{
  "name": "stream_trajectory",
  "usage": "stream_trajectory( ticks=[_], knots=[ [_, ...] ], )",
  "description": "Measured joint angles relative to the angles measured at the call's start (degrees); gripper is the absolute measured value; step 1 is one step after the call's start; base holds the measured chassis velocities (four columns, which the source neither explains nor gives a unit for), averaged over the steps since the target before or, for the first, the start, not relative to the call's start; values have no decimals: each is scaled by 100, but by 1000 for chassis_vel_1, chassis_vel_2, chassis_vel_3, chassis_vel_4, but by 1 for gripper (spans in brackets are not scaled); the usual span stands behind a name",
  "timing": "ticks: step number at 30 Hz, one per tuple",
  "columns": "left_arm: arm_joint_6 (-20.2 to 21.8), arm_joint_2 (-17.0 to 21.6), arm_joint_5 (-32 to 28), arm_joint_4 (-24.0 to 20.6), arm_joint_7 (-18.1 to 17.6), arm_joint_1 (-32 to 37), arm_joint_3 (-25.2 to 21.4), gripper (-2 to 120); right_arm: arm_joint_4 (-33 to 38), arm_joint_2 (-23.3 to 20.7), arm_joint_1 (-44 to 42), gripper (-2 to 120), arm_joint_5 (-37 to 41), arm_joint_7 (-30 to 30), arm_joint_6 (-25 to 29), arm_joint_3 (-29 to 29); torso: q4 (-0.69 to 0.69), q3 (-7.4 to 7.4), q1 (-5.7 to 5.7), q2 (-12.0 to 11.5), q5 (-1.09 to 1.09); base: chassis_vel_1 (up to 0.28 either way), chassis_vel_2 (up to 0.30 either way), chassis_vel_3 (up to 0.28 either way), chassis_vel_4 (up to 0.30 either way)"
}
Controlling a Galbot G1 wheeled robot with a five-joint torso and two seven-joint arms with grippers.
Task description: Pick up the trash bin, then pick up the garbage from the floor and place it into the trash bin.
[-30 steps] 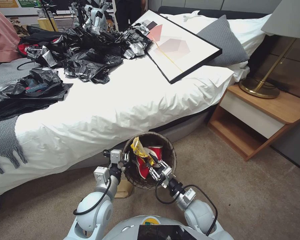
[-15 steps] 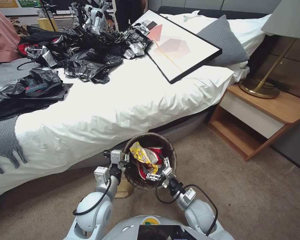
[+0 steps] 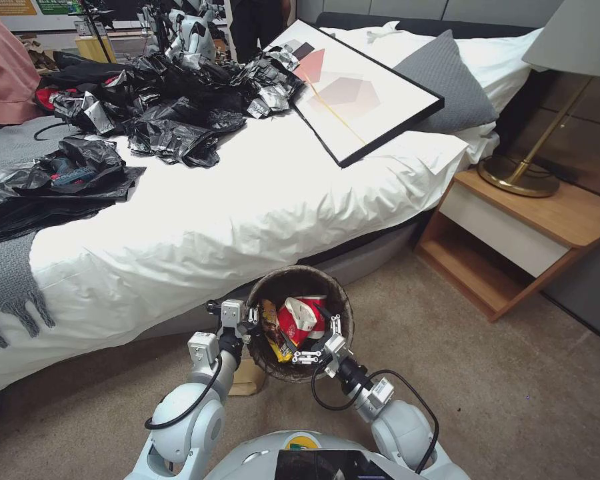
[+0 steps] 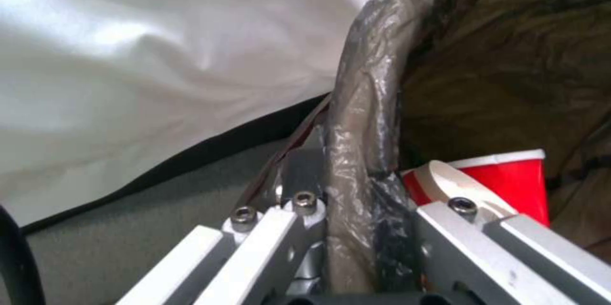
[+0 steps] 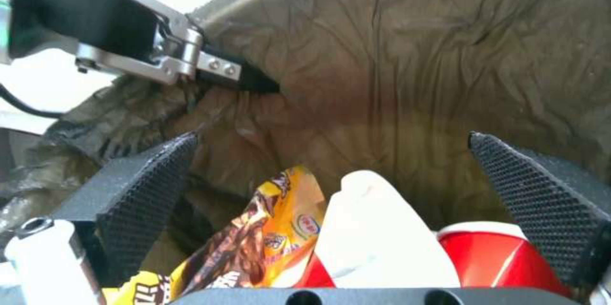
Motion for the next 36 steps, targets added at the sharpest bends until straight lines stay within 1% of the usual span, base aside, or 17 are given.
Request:
stream_trajectory(
  ticks=[14,17,19,20,23,24,25,27,28,30,31,33,34,36],
  knots=[
    [61,-3,-1,-1,-15,-7,-6,0,105,-15,-4,100,6,-37,48,110,0,0,0,0,0,0,0,0,0],
    [68,-1,-3,-7,-16,-7,-24,0,294,1,1,100,52,-38,90,224,0,0,0,0,0,0,0,0,0],
    [65,4,-6,-5,-16,-5,-53,0,757,24,-78,100,137,100,107,361,1,0,0,0,0,0,0,0,0],
    [65,4,-6,-5,-16,-5,-53,0,757,24,-78,100,137,100,107,361,1,0,0,0,0,0,0,0,0],
    [45,-2,-6,24,-12,-3,-81,0,1498,133,-384,100,133,649,115,539,-1,0,0,0,0,0,0,0,0],
    [45,-2,-6,24,-12,-3,-81,0,1498,133,-384,100,133,649,115,539,-1,0,0,0,0,0,0,0,0],
    [43,1,-6,27,-11,-6,-88,0,1778,166,-531,100,108,879,87,617,-1,0,0,0,0,0,0,0,0],
    [33,7,-13,29,-11,-6,-107,0,2108,230,-766,100,-30,1331,16,779,-1,0,0,0,0,0,0,0,0],
    [33,7,-13,29,-11,-6,-107,0,2108,230,-766,100,-30,1331,16,779,-1,0,0,0,0,0,0,0,0],
    [14,16,-19,30,-11,-2,-126,0,2136,295,-900,100,-135,1617,32,953,0,0,0,0,0,0,0,0,0],
    [14,16,-19,30,-11,-2,-126,0,2136,295,-900,100,-135,1617,32,953,0,0,0,0,0,0,0,0,0],
    [-27,18,-21,32,-10,2,-137,0,1986,375,-1000,100,-193,1831,147,1154,0,0,0,0,0,0,0,0,0],
    [-27,18,-21,32,-10,2,-137,0,1986,375,-1000,100,-193,1831,147,1154,0,0,0,0,0,0,0,0,0],
    [-68,18,-32,37,-9,10,-142,0,1772,431,-1063,100,-204,1881,354,1324,0,0,0,0,0,0,0,0,0]
  ],
)
